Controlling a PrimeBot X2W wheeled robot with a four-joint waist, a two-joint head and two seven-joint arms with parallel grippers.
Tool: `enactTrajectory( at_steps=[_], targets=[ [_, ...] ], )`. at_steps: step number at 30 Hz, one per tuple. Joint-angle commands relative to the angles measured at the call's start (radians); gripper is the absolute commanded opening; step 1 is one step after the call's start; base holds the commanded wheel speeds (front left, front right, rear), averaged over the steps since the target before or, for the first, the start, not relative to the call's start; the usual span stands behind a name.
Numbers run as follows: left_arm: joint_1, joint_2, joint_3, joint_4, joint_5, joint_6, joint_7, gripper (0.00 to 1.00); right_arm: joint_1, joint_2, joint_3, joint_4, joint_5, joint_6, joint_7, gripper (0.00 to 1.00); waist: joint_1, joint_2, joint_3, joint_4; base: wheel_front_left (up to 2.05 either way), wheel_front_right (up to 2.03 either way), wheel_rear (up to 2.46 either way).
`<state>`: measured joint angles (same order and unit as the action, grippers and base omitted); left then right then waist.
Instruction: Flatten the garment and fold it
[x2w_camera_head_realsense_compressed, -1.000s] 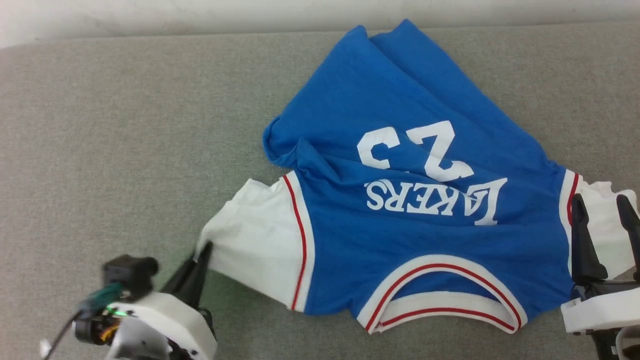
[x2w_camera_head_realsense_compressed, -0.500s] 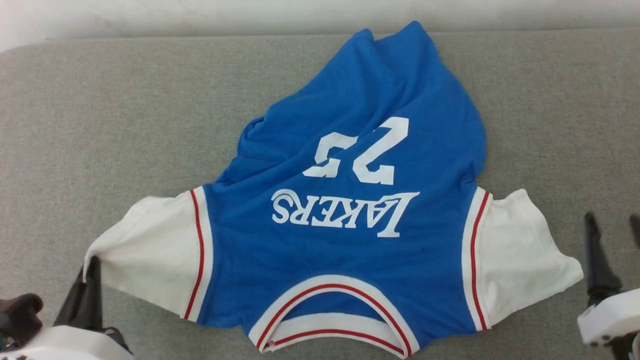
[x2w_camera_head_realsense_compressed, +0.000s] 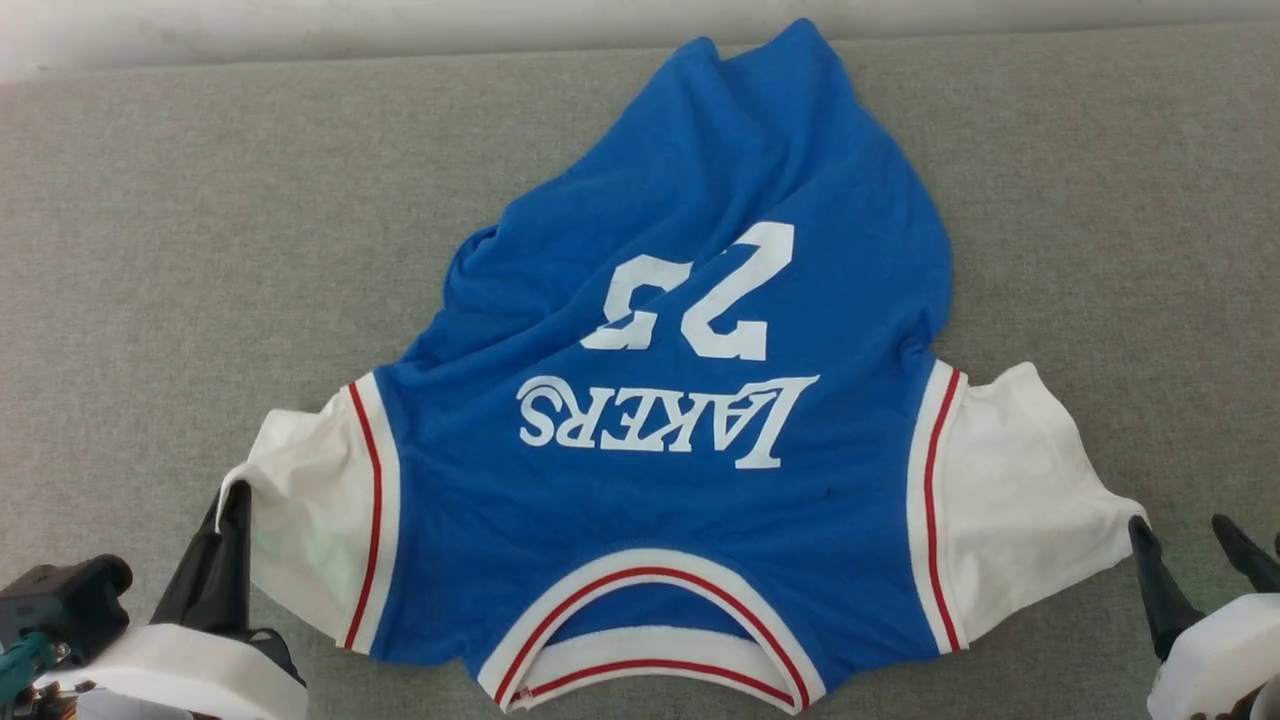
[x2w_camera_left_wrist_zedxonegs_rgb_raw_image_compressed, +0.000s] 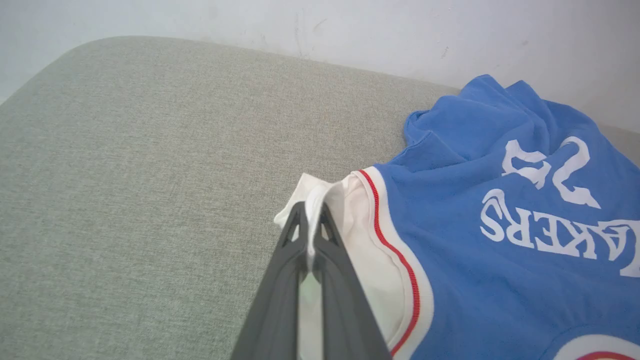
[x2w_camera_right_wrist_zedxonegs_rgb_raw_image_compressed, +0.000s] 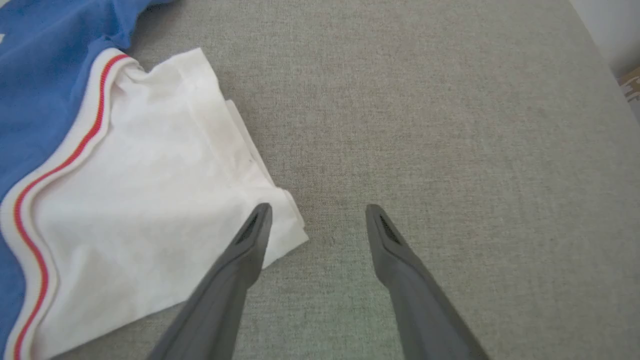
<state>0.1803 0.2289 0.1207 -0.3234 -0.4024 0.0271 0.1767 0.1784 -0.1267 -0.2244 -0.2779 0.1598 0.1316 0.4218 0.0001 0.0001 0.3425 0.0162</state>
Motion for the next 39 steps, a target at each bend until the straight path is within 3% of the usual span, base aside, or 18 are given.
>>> enactTrajectory(
  at_steps=[1, 11, 12, 14, 15, 23, 31, 39],
  targets=[
    [-0.016, 0.006, -0.002, 0.002, 0.000, -0.005, 0.002, 0.00, -0.012, -0.001, 0.003, 0.009, 0.005, -0.001, 0.000, 1.00, -0.0001, -0.0001, 0.001, 0.000, 0.00, 0.00, 0.00],
    [-0.018, 0.013, -0.017, 0.011, -0.005, -0.009, 0.016, 0.00, -0.060, -0.073, 0.117, 0.154, 0.067, -0.001, 0.034, 1.00, -0.0001, -0.0001, -0.013, 0.010, 0.00, 0.00, 0.00],
    [-0.018, 0.014, -0.018, 0.010, -0.006, -0.009, 0.017, 0.00, -0.061, -0.079, 0.120, 0.167, 0.074, -0.001, 0.045, 0.83, -0.0001, -0.0001, -0.015, 0.012, 0.00, 0.00, 0.00],
    [-0.017, 0.015, -0.021, 0.010, -0.007, -0.010, 0.020, 0.00, -0.062, -0.089, 0.123, 0.187, 0.085, -0.001, 0.066, 0.07, -0.0001, -0.0001, -0.019, 0.016, 0.00, 0.00, 0.00],
    [-0.016, 0.016, -0.021, 0.010, -0.008, -0.009, 0.021, 0.00, -0.064, -0.088, 0.119, 0.189, 0.094, -0.001, 0.069, 0.00, -0.0001, -0.0001, -0.021, 0.018, 0.00, 0.00, 0.00],
    [-0.017, 0.002, -0.024, 0.005, -0.026, -0.012, -0.005, 0.00, -0.098, -0.044, 0.076, 0.142, 0.081, -0.001, -0.016, 0.00, -0.0001, -0.0001, -0.042, 0.008, 0.00, 0.00, 0.00],
    [-0.102, -0.090, -0.012, -0.066, -0.125, -0.021, -0.132, 0.00, -0.209, -0.008, 0.057, -0.009, 0.070, -0.001, -0.129, 0.00, -0.0001, -0.0001, -0.096, -0.035, 0.00, 0.00, 0.00],
    [-0.316, -0.133, -0.015, -0.161, -0.216, 0.008, -0.156, 0.00, -0.438, -0.040, 0.077, -0.147, 0.086, -0.001, -0.080, 0.00, -0.0001, -0.0001, -0.155, -0.076, 0.00, 0.00, 0.00]
  ],
)
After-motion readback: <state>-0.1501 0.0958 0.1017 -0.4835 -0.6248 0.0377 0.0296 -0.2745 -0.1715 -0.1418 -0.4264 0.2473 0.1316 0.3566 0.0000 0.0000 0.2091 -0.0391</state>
